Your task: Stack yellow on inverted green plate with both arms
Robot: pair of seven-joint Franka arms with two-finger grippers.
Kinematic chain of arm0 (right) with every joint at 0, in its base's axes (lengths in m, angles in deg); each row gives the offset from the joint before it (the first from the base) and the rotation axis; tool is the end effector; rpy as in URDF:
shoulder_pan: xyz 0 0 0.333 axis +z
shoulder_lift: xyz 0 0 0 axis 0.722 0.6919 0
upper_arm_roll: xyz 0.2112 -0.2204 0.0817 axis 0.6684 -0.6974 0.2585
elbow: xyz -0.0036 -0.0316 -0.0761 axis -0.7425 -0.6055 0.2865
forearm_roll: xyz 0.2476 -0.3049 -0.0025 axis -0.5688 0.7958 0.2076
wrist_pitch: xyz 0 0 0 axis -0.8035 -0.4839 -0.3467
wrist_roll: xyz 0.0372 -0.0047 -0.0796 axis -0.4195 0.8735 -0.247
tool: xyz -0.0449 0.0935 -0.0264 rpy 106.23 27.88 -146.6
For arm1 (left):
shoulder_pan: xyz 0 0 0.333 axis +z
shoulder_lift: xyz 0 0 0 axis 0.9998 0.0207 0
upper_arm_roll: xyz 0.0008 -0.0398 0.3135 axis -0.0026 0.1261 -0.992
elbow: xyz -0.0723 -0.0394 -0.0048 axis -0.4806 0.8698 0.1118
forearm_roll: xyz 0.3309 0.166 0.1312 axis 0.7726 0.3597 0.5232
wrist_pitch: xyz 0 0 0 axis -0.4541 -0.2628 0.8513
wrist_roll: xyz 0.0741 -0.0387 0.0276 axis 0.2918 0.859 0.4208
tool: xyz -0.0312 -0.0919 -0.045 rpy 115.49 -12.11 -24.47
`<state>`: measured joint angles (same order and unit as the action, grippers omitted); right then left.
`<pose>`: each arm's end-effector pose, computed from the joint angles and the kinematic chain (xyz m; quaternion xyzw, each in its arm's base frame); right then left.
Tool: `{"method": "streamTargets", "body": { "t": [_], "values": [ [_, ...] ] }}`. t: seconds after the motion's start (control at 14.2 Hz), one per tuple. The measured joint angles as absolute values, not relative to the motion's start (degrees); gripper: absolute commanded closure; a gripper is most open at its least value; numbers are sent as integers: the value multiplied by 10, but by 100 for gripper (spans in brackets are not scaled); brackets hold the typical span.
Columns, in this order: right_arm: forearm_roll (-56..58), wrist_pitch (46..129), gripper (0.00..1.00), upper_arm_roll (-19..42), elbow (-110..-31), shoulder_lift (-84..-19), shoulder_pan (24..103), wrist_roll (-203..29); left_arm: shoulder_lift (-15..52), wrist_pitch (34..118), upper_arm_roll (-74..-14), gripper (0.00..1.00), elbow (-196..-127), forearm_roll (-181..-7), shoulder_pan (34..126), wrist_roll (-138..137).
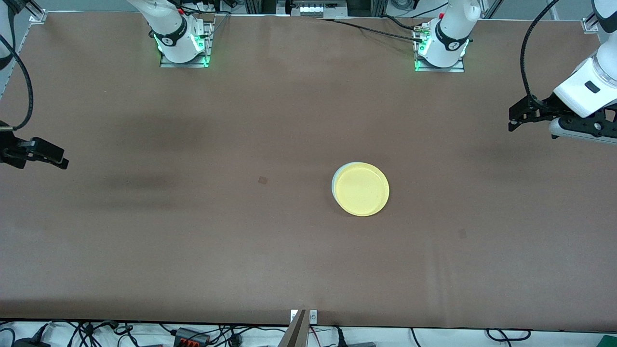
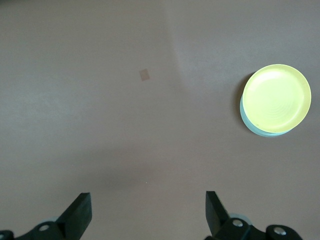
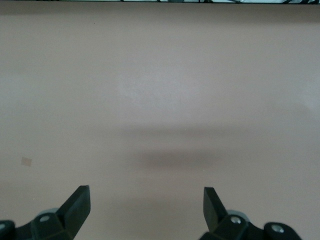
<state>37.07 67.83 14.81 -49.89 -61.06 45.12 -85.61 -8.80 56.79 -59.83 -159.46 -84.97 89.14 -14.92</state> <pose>0.6369 -0.0348 0.5880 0.9994 0.0000 0.0338 0.0010 0.5549 -0.0223 0.5863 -0.9958 0.0906 -0.0130 0.0027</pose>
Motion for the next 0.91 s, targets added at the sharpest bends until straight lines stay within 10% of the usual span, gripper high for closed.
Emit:
{"method": "streamTargets", "body": {
  "t": [0.91],
  "values": [
    [382, 710, 0, 156, -671, -730, 451, -856, -88, 565, -597, 0, -1595, -850, 891, -149]
  ]
}}
